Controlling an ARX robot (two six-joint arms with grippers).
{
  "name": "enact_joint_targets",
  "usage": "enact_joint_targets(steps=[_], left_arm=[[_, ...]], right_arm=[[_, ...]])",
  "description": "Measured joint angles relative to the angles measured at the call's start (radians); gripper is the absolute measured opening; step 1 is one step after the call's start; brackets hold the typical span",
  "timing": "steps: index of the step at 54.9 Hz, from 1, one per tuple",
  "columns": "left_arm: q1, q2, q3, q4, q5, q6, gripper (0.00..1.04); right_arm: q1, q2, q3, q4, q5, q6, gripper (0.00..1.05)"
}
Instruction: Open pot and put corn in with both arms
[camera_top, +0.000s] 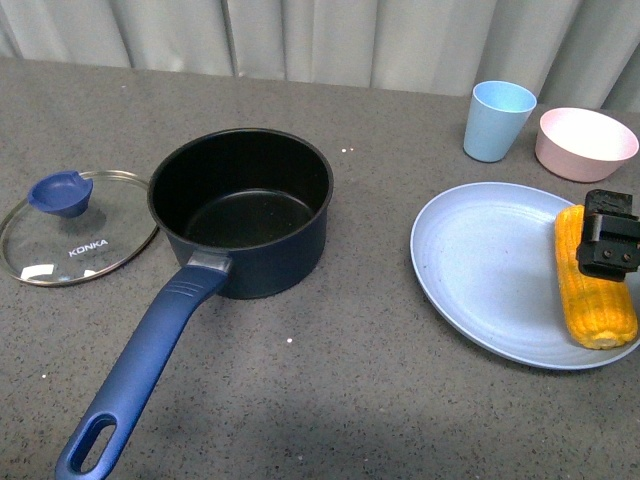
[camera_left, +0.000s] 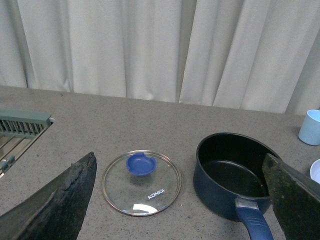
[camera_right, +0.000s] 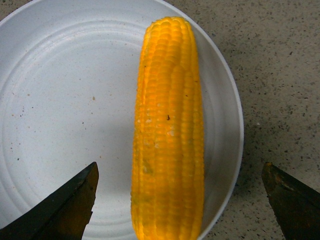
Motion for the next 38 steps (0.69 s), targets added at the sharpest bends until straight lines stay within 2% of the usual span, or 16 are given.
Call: enact_joint_targets(steps=[28, 30, 35, 38], left_arm=[[0.000, 0.000, 0.000, 0.000, 0.000, 0.000, 0.98], [0.000, 0.000, 0.000, 0.000, 0.000, 0.000, 0.98], [0.000, 0.000, 0.000, 0.000, 0.000, 0.000, 0.98], [0.000, 0.000, 0.000, 0.000, 0.000, 0.000, 0.98]], right_arm=[[0.055, 0.146, 0.132, -0.077, 0.029, 0.064, 0.94], [0.059, 0.150, 0.132, -0.081, 0.034, 0.065, 0.90], [0.065, 0.157, 0.135, -0.094, 0.035, 0.068, 0.71], [0.066, 0.157, 0.136, -0.095, 0.035, 0.069, 0.63]])
